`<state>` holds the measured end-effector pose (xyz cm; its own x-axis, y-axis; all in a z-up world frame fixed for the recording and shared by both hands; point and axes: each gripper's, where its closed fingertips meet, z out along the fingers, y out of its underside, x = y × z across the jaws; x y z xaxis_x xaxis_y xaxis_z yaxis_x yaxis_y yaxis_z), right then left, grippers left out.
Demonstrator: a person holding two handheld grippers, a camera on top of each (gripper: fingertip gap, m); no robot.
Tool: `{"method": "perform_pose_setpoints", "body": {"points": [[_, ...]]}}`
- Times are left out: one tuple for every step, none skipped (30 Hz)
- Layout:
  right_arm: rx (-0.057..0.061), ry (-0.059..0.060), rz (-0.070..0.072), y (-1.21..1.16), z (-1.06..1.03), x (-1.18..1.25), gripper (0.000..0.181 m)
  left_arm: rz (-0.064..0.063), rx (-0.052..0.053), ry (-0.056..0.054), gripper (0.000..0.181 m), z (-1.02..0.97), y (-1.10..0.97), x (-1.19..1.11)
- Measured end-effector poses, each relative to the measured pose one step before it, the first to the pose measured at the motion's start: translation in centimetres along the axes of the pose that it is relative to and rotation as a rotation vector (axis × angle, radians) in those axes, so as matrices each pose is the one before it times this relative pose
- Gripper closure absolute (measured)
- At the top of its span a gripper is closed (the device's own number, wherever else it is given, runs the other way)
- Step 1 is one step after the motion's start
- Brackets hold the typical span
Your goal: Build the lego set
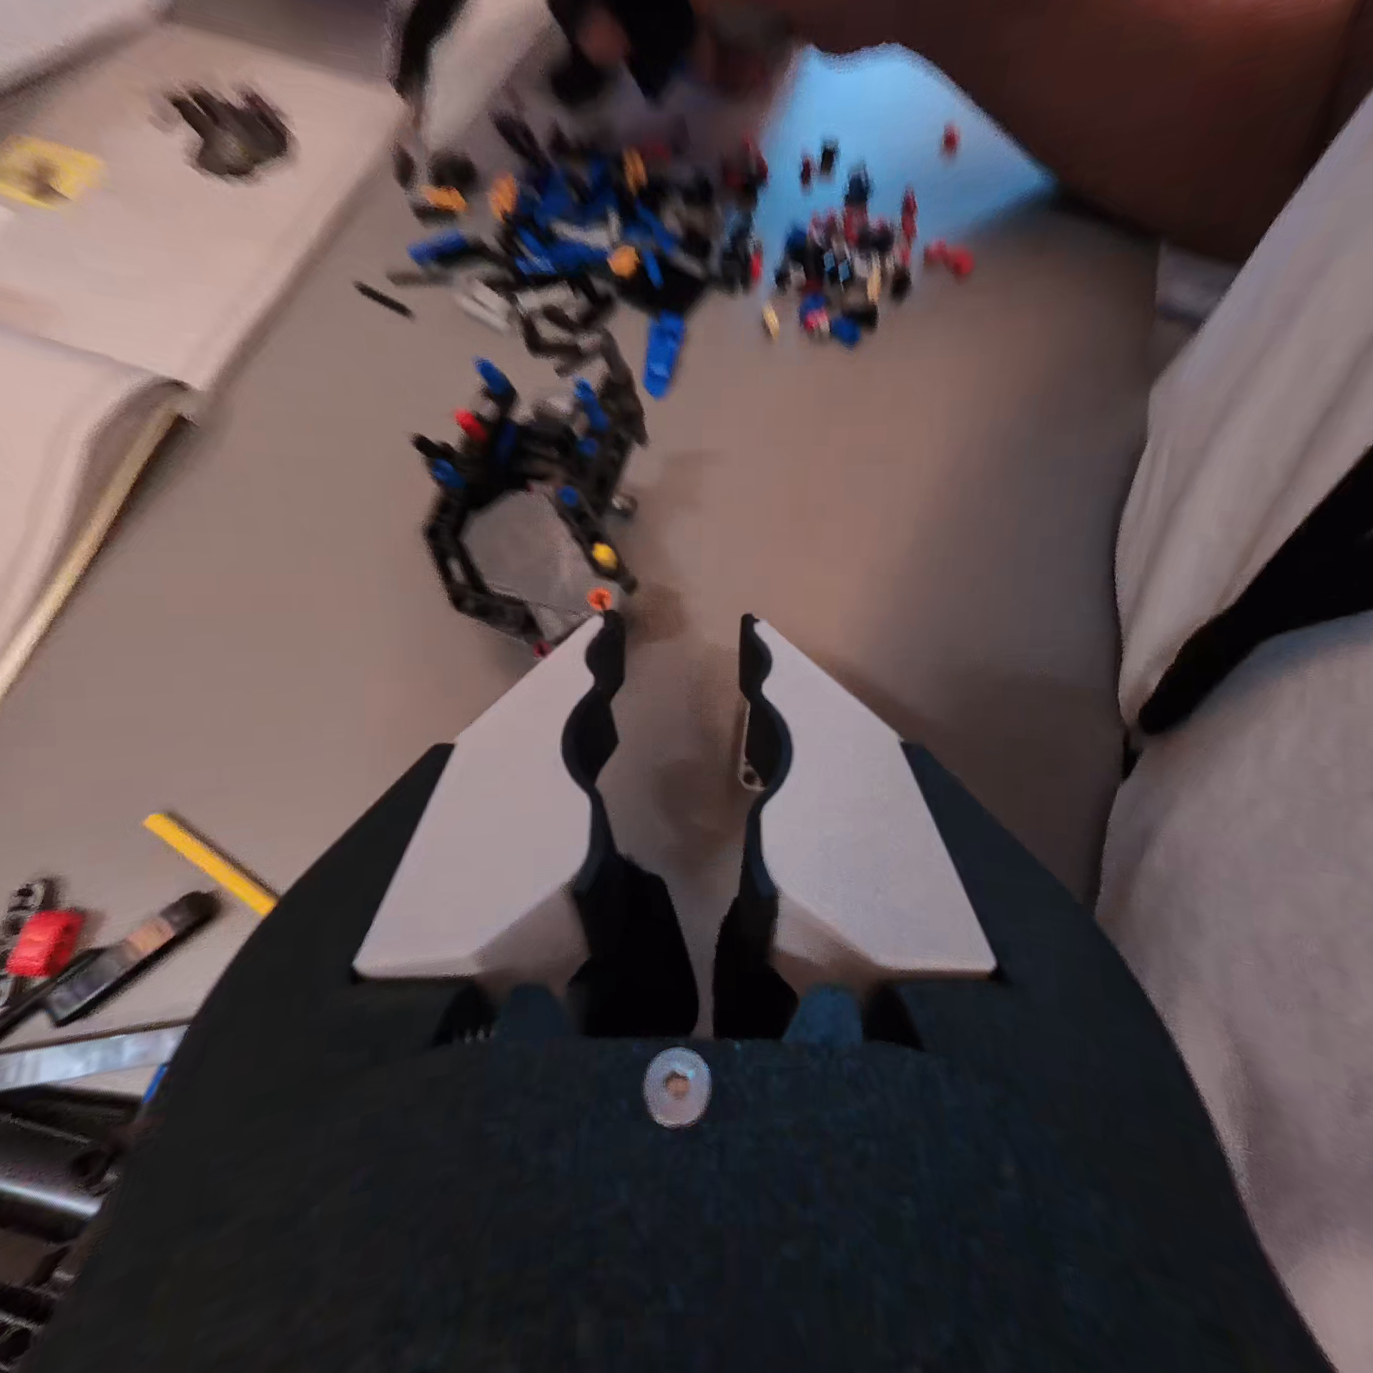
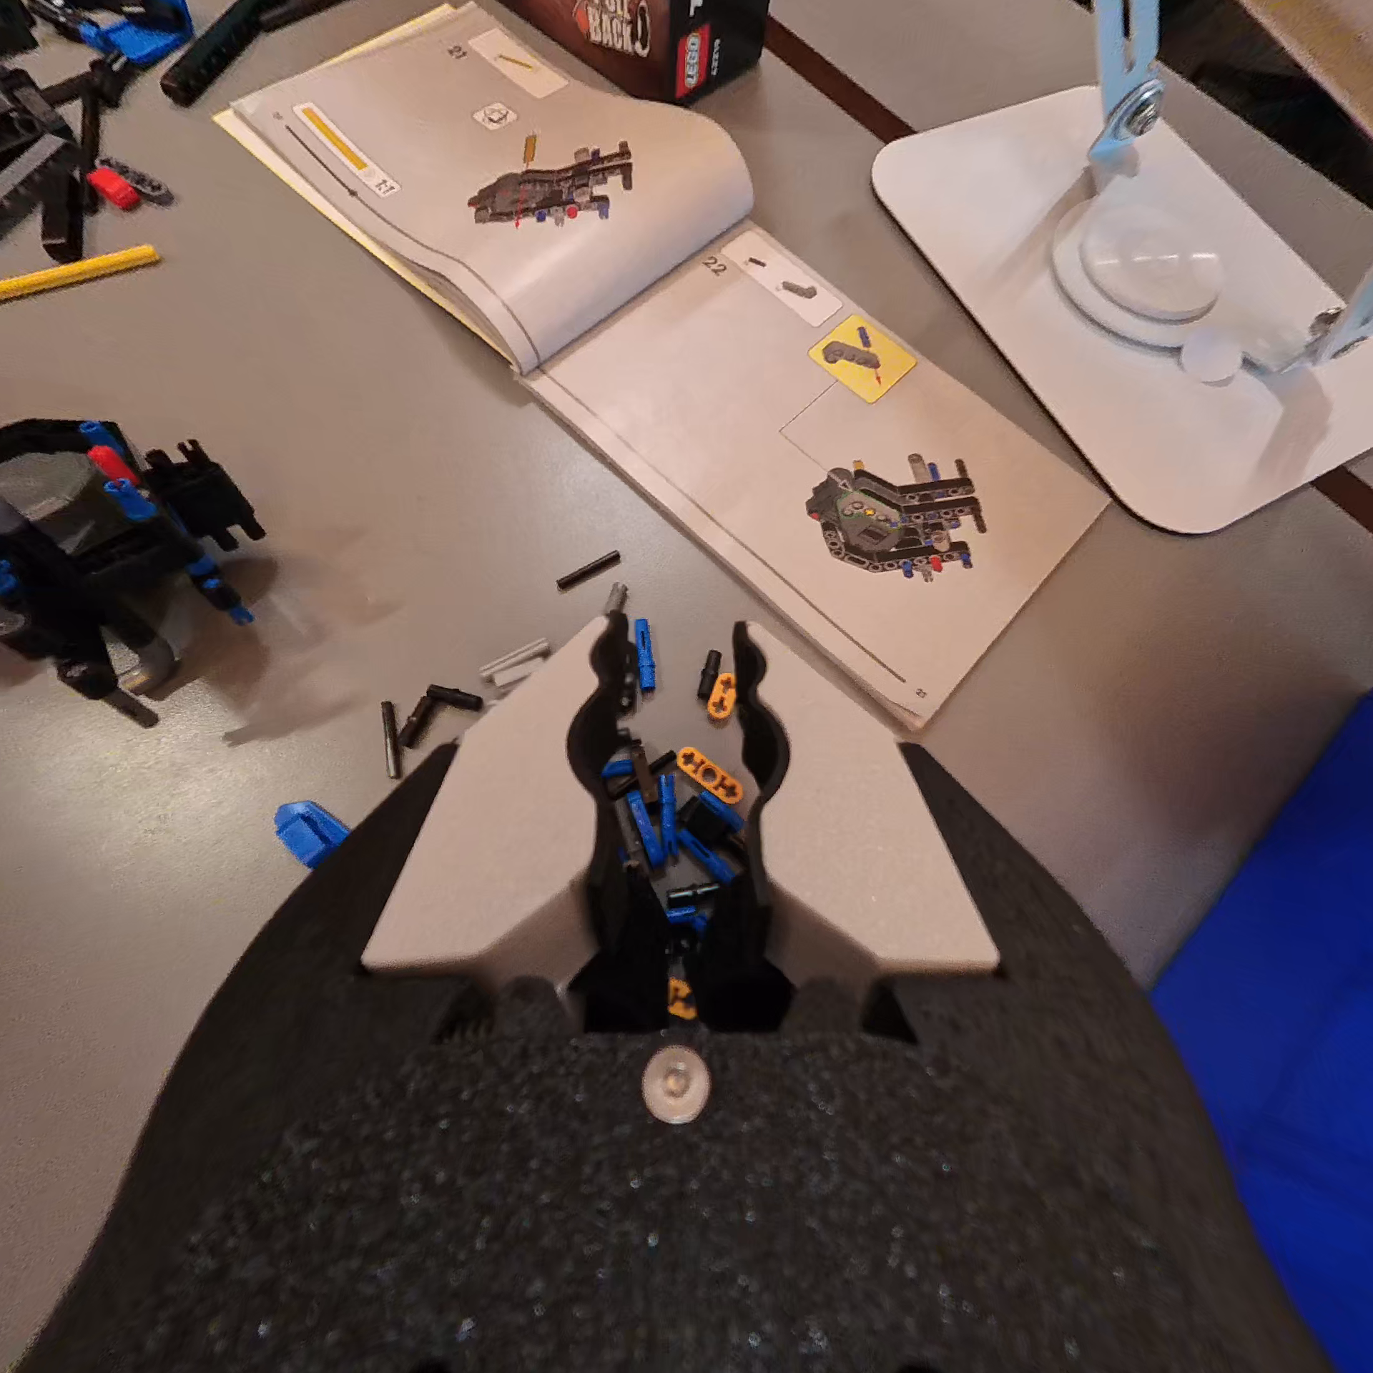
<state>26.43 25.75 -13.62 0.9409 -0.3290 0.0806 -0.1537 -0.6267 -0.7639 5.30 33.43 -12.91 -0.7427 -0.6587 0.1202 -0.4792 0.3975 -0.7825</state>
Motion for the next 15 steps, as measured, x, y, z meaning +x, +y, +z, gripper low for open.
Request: {"method": "perform_pose_setpoints", "body": {"points": [[0.0053,-0.015,0.0068,-0.15,-0.076,-0.234,0.154,-0.0158,0.057,-0.0104,0.153,-0.453,-0.705,-0.512],[0.0069,-0.0185,0.0034,-0.21,-0.151,-0.315,0.153,-0.0128,0.0542,-0.0105,0.154,-0.426,-0.675,-0.457],[0.0072,-0.0161,-0.002,-0.257,-0.243,-0.323,0.153,-0.011,0.0522,-0.0139,0.155,-0.377,-0.625,-0.453],[0.0111,-0.0172,-0.0051,-0.316,-0.298,-0.425,0.153,-0.0108,0.041,-0.0087,0.156,-0.306,-0.443,-0.358],[0.0093,-0.0103,0.0011,-0.175,-0.33,-0.424,0.153,-0.0086,0.0242,-0.0008,0.156,-0.204,-0.197,-0.221],[-0.0032,0.0031,0.0017,0.115,-0.34,-0.265,0.153,-0.0035,0.0176,-0.0068,0.156,-0.13,-0.069,-0.26],[-0.0131,0.0055,-0.0006,0.413,-0.355,-0.255,0.154,0.0019,0.0192,-0.0138,0.156,-0.077,-0.047,-0.301],[-0.0109,-0.0017,-0.0027,0.54,-0.374,-0.411,0.153,0.0053,0.0149,-0.0097,0.157,0.001,0.037,-0.211],[-0.0089,0.001,-0.0057,0.65,-0.428,-0.387,0.153,0.0069,0.0108,-0.0107,0.157,0.046,0.078,-0.2],[-0.0121,0.0166,-0.0057,0.776,-0.466,-0.146,0.153,0.0067,0.012,-0.016,0.157,0.076,0.032,-0.247],[-0.006,0.0175,-0.0047,0.717,-0.478,-0.119,0.154,0.0065,0.0098,-0.0159,0.158,0.084,0.032,-0.232],[0.0054,0.0161,0.0073,0.581,-0.496,-0.155,0.155,0.0057,0.0107,-0.0214,0.159,0.06,0.007,-0.309],[0.0052,0.001,0.0161,0.555,-0.495,-0.337,0.155,0.0033,0.0117,-0.0199,0.16,0.04,0.021,-0.295],[0.0009,-0.008,0.0207,0.548,-0.418,-0.456,0.155,-0.0001,0.0042,-0.0067,0.16,0.051,0.144,-0.12],[-0.0078,0.0065,0.0182,0.647,-0.35,-0.23,0.155,-0.0034,-0.0083,0.0035,0.161,0.059,0.282,0.015]]}}
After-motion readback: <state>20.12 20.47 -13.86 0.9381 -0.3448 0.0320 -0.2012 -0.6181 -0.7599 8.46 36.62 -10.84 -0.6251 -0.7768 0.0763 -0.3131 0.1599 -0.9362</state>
